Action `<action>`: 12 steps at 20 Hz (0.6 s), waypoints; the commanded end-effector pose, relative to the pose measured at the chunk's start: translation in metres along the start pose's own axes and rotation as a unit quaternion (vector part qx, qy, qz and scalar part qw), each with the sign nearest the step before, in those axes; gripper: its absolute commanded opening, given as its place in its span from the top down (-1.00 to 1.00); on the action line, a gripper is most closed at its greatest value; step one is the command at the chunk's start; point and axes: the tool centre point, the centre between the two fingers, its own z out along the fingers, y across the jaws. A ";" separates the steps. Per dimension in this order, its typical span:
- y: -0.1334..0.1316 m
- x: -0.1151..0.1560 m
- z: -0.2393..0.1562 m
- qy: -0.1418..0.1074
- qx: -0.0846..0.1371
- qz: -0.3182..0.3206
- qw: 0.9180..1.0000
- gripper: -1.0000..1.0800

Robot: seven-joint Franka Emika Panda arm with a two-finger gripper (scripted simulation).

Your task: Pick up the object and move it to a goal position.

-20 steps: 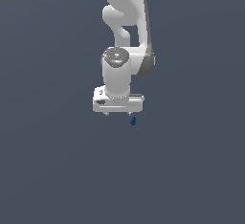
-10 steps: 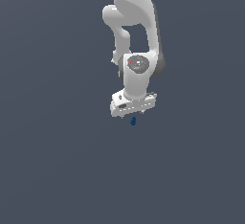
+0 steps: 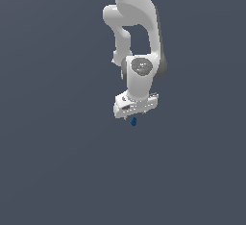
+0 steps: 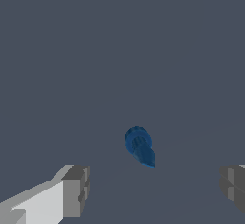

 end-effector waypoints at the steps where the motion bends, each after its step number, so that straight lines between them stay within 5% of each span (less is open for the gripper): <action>1: 0.000 -0.001 0.008 0.000 0.000 -0.001 1.000 -0.92; 12: -0.001 -0.001 0.046 0.000 0.000 -0.003 1.000 -0.92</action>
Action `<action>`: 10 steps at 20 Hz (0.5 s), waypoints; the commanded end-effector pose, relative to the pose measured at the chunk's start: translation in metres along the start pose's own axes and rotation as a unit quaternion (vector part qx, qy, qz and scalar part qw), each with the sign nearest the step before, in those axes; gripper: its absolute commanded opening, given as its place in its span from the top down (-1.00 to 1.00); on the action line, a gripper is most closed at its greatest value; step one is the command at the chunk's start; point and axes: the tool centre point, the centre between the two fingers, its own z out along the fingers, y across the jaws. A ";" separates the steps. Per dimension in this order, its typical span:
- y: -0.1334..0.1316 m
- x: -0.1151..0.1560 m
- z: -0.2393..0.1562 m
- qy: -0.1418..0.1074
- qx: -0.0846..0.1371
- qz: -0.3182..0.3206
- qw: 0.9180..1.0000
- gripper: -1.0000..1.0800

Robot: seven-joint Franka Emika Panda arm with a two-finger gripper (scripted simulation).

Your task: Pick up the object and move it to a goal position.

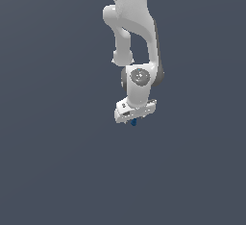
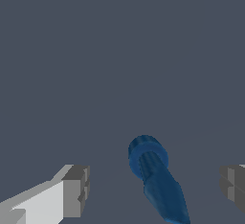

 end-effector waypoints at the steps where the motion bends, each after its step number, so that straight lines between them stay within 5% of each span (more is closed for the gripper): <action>1: 0.000 0.001 0.002 0.001 0.000 0.000 1.000 -0.92; 2: 0.000 0.001 0.002 0.001 0.000 0.000 1.000 1.00; 10: 0.000 0.001 0.002 0.001 0.000 0.000 1.000 1.00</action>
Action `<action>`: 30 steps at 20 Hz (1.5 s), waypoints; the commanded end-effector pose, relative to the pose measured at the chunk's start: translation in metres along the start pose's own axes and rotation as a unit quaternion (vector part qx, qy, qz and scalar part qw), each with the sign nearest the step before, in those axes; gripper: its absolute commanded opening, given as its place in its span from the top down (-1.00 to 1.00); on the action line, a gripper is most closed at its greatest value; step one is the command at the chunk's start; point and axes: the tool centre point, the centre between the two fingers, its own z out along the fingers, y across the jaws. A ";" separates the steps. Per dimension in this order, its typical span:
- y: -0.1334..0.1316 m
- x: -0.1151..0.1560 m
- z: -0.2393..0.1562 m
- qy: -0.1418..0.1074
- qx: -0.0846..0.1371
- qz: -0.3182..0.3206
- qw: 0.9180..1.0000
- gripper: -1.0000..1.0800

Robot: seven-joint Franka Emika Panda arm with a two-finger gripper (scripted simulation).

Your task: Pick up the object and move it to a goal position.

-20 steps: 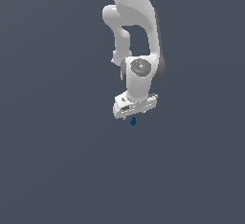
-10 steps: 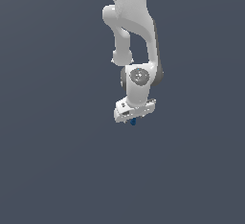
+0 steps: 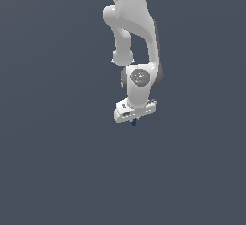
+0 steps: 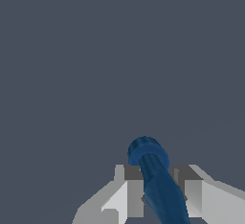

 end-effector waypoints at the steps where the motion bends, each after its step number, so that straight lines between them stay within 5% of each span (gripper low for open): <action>1: 0.000 0.000 0.000 0.000 0.000 0.000 1.000 1.00; 13: -0.010 0.024 -0.010 0.000 0.000 0.000 1.000 1.00; 30: -0.047 0.119 -0.049 0.000 0.000 0.000 1.000 1.00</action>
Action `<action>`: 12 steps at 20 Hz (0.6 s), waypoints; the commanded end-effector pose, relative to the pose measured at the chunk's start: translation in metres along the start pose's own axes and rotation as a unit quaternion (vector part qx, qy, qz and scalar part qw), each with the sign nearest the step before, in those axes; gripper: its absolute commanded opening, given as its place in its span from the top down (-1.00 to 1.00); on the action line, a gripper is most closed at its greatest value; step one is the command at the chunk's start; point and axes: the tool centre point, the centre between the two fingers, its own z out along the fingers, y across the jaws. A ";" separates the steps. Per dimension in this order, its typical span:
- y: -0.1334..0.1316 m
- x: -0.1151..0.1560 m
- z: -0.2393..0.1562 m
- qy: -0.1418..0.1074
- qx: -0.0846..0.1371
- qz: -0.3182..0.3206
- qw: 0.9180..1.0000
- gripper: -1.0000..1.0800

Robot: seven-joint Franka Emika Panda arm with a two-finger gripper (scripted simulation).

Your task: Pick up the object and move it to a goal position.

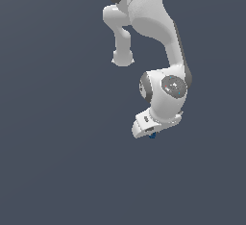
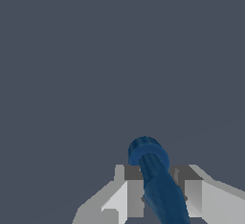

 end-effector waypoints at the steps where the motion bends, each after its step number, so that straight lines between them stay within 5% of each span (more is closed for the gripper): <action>1: -0.005 0.013 -0.005 0.000 0.000 0.000 1.000 1.00; 12: -0.019 0.052 -0.020 0.000 0.000 0.000 1.000 1.00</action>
